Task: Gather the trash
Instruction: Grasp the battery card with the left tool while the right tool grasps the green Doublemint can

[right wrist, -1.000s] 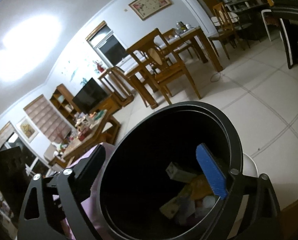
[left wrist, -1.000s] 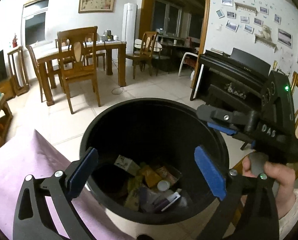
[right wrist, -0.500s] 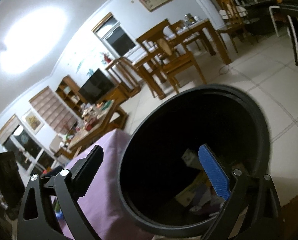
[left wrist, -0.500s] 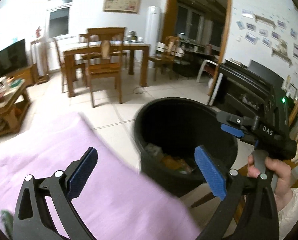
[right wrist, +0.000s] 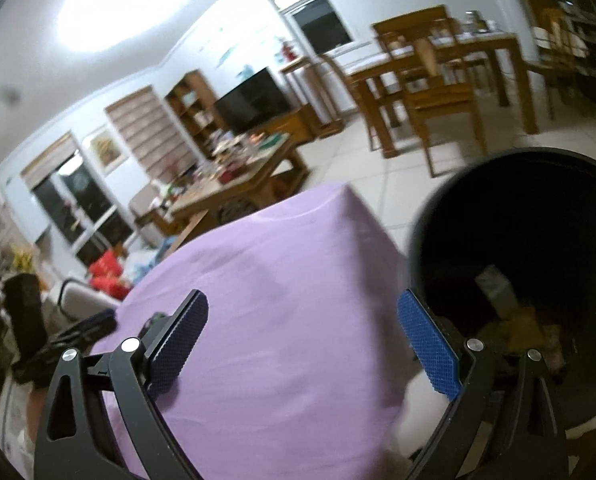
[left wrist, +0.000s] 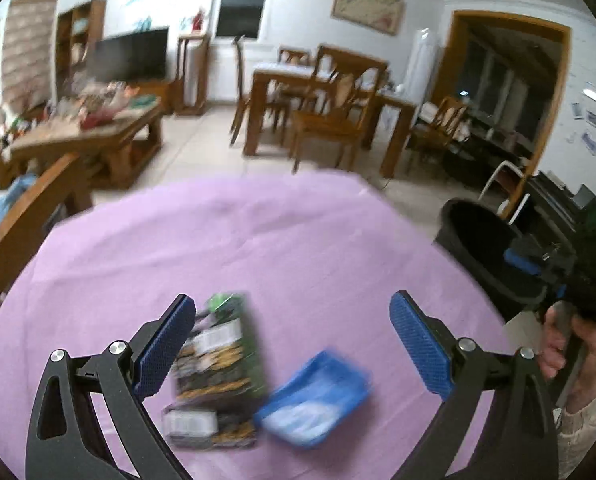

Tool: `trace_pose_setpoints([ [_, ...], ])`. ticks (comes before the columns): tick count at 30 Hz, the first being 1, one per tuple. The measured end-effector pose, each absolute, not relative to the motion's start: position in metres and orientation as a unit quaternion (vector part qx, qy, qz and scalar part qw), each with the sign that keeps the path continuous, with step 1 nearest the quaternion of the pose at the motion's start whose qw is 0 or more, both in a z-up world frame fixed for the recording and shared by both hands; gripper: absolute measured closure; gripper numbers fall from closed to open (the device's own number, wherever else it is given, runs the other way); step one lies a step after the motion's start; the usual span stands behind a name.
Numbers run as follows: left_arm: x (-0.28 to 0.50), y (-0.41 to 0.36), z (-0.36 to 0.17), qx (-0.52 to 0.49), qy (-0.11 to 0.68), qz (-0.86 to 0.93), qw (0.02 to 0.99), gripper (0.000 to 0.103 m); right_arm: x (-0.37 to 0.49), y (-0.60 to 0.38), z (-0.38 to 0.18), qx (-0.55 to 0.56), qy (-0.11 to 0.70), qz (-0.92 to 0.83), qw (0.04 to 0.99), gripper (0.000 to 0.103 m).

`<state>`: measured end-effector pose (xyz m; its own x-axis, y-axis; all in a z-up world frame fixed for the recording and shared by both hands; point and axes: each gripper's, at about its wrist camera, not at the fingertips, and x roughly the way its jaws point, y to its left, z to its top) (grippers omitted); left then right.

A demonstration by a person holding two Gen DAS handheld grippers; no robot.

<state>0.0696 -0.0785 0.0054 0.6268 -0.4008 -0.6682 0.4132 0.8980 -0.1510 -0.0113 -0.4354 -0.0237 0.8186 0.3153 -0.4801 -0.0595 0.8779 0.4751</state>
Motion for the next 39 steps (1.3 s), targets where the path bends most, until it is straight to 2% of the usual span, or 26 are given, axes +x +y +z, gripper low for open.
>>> trace_pose_setpoints([
  [4, 0.080, -0.068, -0.013, 0.029, 0.407, -0.224, 0.885, 0.007, 0.006, -0.391, -0.014, 0.200, 0.302, 0.129, 0.923, 0.009],
  [8, 0.090, -0.058, -0.026, 0.007, 0.424, -0.223, 0.878, 0.007, 0.014, -0.360, -0.014, 0.174, 0.318, 0.152, 0.920, 0.010],
  [9, 0.094, -0.055, -0.029, -0.001, 0.428, -0.226, 0.875, 0.012, 0.017, -0.349, -0.013, 0.167, 0.322, 0.158, 0.918, 0.011],
  [10, 0.096, -0.049, -0.032, -0.007, 0.433, -0.230, 0.872, 0.023, 0.022, -0.343, -0.013, 0.162, 0.326, 0.161, 0.917, 0.012],
  [12, 0.096, -0.043, -0.039, -0.018, 0.438, -0.234, 0.868, 0.040, 0.028, -0.325, -0.013, 0.150, 0.337, 0.173, 0.913, 0.017],
  [17, 0.091, -0.029, -0.038, -0.045, 0.428, -0.264, 0.863, 0.047, 0.048, -0.285, -0.018, 0.125, 0.364, 0.200, 0.901, 0.029],
  [22, 0.087, -0.017, -0.034, -0.060, 0.412, -0.279, 0.866, 0.067, 0.067, -0.246, -0.018, 0.104, 0.391, 0.230, 0.885, 0.036],
  [24, 0.087, -0.010, -0.033, -0.069, 0.409, -0.276, 0.867, 0.070, 0.077, -0.224, -0.019, 0.082, 0.405, 0.234, 0.880, 0.037],
  [30, 0.089, 0.008, -0.035, -0.069, 0.403, -0.231, 0.883, 0.070, 0.102, -0.180, -0.037, 0.034, 0.450, 0.229, 0.863, 0.044],
  [33, 0.090, 0.015, -0.037, -0.067, 0.407, -0.218, 0.885, 0.067, 0.109, -0.158, -0.045, 0.008, 0.464, 0.228, 0.856, 0.048],
  [35, 0.091, 0.016, -0.037, -0.061, 0.407, -0.212, 0.886, 0.060, 0.112, -0.145, -0.047, -0.023, 0.462, 0.216, 0.860, 0.051],
  [37, 0.095, 0.020, -0.041, -0.047, 0.417, -0.175, 0.891, 0.042, 0.109, -0.136, -0.048, -0.050, 0.458, 0.206, 0.863, 0.054],
  [39, 0.095, 0.028, -0.042, -0.059, 0.415, -0.182, 0.890, 0.038, 0.108, -0.131, -0.050, -0.078, 0.454, 0.195, 0.866, 0.060],
])
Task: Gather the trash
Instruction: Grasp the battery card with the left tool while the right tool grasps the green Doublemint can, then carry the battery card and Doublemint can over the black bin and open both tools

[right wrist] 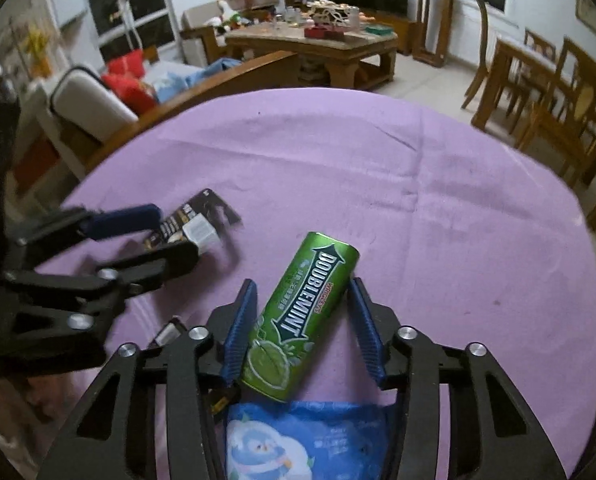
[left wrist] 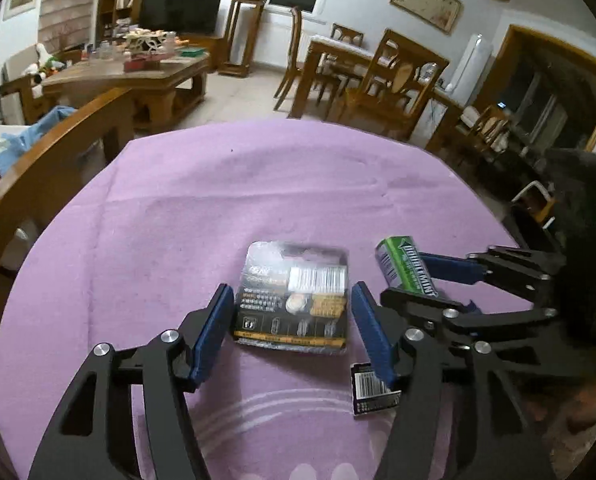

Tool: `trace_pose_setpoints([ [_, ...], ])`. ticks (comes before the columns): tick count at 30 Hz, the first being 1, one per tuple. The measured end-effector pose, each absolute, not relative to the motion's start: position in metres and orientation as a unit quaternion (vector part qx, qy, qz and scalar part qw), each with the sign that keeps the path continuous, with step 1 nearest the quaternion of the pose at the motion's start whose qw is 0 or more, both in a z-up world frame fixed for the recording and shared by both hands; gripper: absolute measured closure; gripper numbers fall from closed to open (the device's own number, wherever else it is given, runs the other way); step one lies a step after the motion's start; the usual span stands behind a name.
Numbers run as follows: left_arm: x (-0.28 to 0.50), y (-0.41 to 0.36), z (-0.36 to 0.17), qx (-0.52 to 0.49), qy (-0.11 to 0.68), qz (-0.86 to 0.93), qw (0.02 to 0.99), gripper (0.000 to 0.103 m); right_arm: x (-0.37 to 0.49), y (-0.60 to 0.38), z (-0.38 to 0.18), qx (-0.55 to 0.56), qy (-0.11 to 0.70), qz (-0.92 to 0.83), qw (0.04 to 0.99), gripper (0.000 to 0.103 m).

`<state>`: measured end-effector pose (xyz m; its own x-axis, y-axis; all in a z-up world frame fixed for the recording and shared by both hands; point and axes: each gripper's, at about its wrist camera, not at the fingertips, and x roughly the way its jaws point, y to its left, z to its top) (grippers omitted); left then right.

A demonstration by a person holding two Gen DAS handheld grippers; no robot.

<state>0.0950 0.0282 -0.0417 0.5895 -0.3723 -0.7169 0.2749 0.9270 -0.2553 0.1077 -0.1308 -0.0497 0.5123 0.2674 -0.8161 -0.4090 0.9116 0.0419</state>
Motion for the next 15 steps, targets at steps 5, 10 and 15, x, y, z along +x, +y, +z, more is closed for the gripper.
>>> trace_pose_setpoints([
  [5, 0.097, 0.037, -0.043, -0.079, 0.413, -0.197, 0.886, 0.037, 0.106, -0.143, -0.053, -0.068, 0.447, 0.191, 0.871, 0.071],
  [10, 0.095, 0.014, -0.043, -0.003, 0.421, -0.179, 0.889, 0.022, 0.097, -0.165, -0.049, -0.032, 0.436, 0.210, 0.874, 0.071],
  [15, 0.089, -0.020, -0.053, 0.102, 0.436, -0.169, 0.878, 0.005, 0.089, -0.180, -0.038, -0.010, 0.423, 0.224, 0.878, 0.071],
])
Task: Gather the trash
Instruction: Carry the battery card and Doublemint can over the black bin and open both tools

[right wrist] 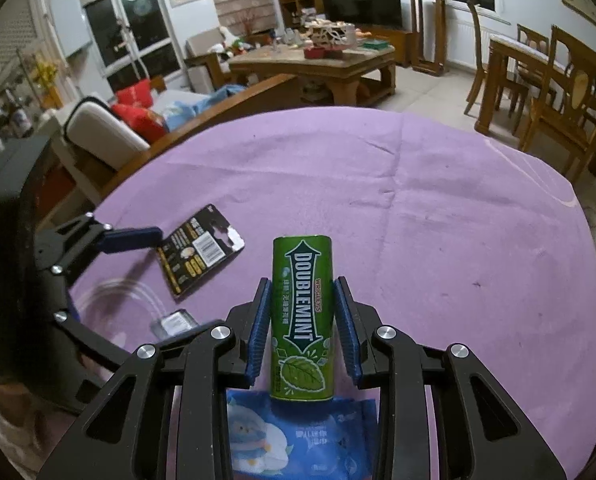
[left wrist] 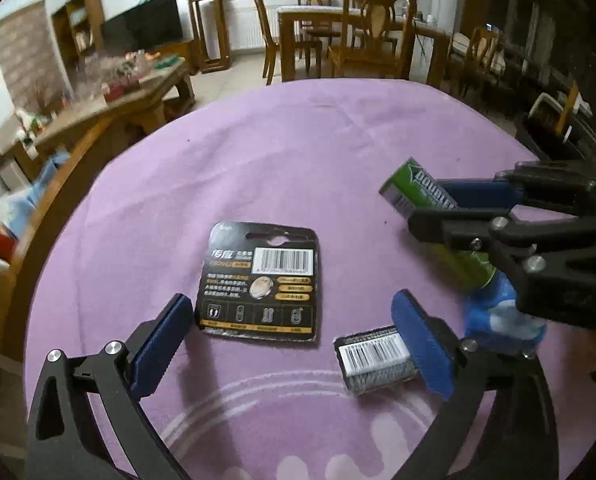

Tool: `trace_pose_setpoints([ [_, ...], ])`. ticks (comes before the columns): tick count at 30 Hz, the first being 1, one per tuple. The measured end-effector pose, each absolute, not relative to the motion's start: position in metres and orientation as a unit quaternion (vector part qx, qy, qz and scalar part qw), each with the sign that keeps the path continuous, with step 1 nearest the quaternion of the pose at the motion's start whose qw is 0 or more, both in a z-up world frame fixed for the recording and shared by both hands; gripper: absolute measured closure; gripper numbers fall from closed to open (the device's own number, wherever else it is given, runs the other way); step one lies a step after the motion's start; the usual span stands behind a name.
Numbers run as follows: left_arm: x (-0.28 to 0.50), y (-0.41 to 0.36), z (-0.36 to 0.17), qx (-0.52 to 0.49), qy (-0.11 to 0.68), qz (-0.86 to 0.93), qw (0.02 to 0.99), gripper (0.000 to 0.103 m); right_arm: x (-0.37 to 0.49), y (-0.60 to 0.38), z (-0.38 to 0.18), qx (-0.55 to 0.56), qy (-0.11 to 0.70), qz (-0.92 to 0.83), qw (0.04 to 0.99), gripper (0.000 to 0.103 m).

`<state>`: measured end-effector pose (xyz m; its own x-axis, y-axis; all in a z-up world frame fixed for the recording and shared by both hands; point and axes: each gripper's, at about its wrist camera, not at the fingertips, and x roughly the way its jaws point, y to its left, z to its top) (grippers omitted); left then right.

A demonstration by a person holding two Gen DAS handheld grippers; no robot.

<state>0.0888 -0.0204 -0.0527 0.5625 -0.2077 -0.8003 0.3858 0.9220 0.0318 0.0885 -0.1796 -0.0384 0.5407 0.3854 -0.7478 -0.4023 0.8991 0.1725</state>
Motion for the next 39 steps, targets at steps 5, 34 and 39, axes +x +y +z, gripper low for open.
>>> trace_pose_setpoints([
  [5, 0.095, -0.007, -0.050, 0.090, 0.428, -0.142, 0.888, 0.035, 0.082, -0.190, -0.031, 0.006, 0.414, 0.243, 0.877, 0.071],
  [34, 0.041, -0.143, 0.036, 0.022, 0.274, -0.328, 0.904, 0.045, -0.018, -0.428, 0.048, 0.187, 0.225, 0.112, 0.949, 0.071],
  [39, 0.039, -0.211, 0.041, 0.026, 0.258, -0.391, 0.883, 0.045, -0.056, -0.507, 0.054, 0.221, 0.182, 0.034, 0.957, 0.071],
])
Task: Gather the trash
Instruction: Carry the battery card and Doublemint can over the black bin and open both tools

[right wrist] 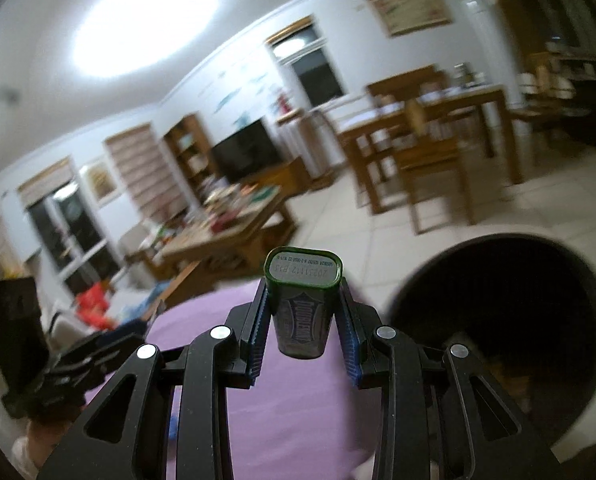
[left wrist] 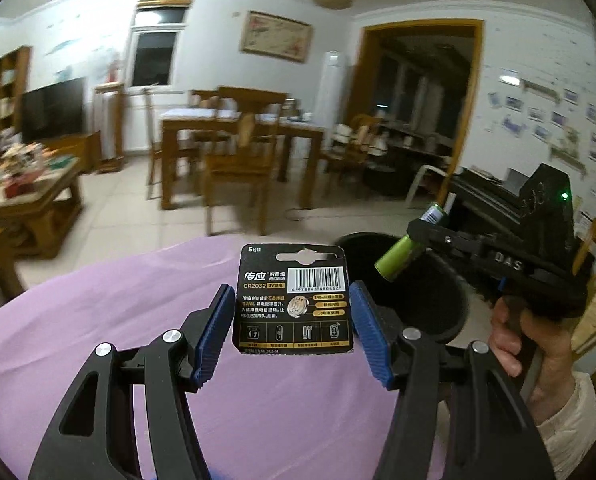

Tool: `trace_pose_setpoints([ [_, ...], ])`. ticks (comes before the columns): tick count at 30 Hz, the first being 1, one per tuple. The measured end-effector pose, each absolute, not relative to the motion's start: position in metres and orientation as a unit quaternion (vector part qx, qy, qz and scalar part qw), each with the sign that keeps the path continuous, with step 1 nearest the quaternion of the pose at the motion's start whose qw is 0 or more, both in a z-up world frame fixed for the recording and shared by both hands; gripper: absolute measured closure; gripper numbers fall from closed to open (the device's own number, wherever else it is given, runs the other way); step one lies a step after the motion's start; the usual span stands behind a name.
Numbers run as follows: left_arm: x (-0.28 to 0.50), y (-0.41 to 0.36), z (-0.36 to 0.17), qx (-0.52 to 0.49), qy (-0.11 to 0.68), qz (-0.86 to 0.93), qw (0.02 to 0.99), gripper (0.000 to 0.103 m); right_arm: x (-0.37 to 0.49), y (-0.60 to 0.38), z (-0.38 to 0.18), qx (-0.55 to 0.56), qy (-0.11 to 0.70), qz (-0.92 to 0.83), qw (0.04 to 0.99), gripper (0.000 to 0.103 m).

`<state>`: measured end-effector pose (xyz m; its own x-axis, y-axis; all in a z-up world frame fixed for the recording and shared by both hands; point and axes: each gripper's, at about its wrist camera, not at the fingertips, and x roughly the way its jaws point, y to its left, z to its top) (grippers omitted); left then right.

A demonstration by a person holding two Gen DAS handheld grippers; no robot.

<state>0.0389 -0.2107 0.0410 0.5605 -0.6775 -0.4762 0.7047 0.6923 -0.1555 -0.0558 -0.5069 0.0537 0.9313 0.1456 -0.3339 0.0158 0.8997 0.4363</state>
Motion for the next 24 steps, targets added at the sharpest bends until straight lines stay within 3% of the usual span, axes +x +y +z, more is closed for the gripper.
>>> trace_pose_setpoints([
  [9, 0.034, -0.311, 0.022, 0.044, 0.265, -0.470, 0.841, 0.045, -0.099, -0.614, 0.034, 0.255, 0.162, -0.052, 0.952, 0.071],
  [24, 0.045, -0.363, -0.010, 0.063, 0.312, -0.482, 0.817, 0.045, -0.082, -0.666, -0.028, 0.289, 0.192, -0.079, 0.935, 0.071],
])
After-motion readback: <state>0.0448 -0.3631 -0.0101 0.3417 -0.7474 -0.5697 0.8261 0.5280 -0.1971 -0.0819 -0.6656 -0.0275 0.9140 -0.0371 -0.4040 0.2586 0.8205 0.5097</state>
